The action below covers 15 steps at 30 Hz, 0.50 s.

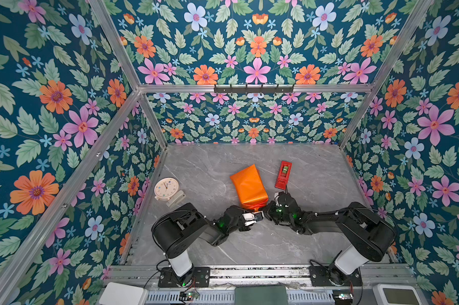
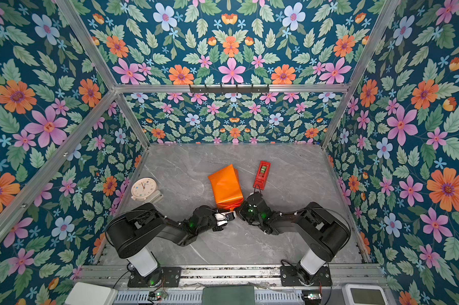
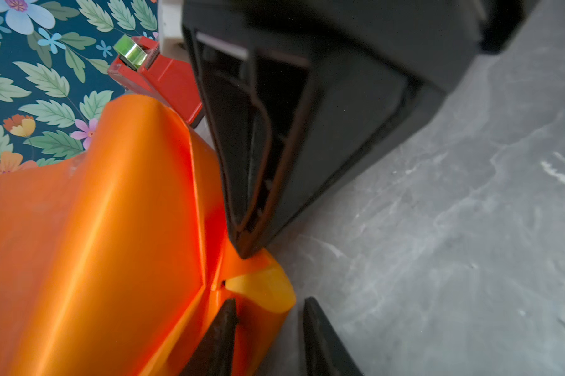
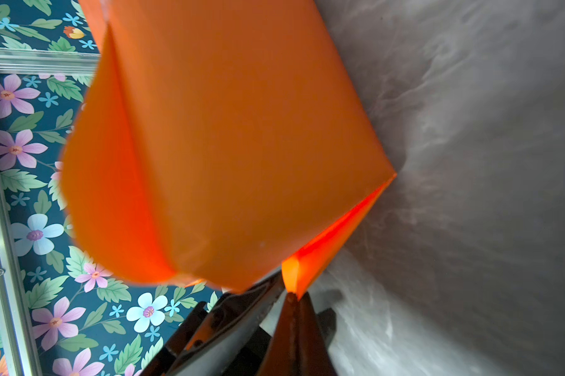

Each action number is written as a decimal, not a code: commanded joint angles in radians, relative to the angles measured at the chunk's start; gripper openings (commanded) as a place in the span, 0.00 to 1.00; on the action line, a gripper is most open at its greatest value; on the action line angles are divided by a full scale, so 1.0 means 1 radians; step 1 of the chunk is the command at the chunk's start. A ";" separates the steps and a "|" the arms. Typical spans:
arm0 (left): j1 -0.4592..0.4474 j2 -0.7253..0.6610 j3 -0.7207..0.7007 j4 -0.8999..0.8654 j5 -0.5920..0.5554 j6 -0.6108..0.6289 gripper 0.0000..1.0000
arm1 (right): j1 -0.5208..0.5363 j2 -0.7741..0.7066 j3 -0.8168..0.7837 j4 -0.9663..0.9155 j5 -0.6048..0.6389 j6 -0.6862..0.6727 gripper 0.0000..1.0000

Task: Wrap a gift box in wrapping paper
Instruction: Fifth fold the wrapping paper around the gift box.

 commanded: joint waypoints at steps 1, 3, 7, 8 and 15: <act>0.000 0.015 0.001 0.068 -0.031 0.019 0.36 | 0.001 -0.004 -0.002 0.024 -0.003 0.013 0.00; 0.000 0.024 0.001 0.090 -0.044 0.028 0.35 | 0.001 -0.001 -0.002 0.027 -0.003 0.016 0.00; -0.002 0.028 0.000 0.110 -0.047 0.037 0.31 | 0.001 0.005 -0.001 0.032 -0.006 0.017 0.00; -0.001 0.029 -0.001 0.113 -0.047 0.038 0.30 | 0.001 0.006 -0.002 0.032 -0.006 0.019 0.00; -0.001 0.032 -0.007 0.124 -0.028 0.039 0.18 | 0.001 0.008 -0.003 0.035 -0.003 0.022 0.00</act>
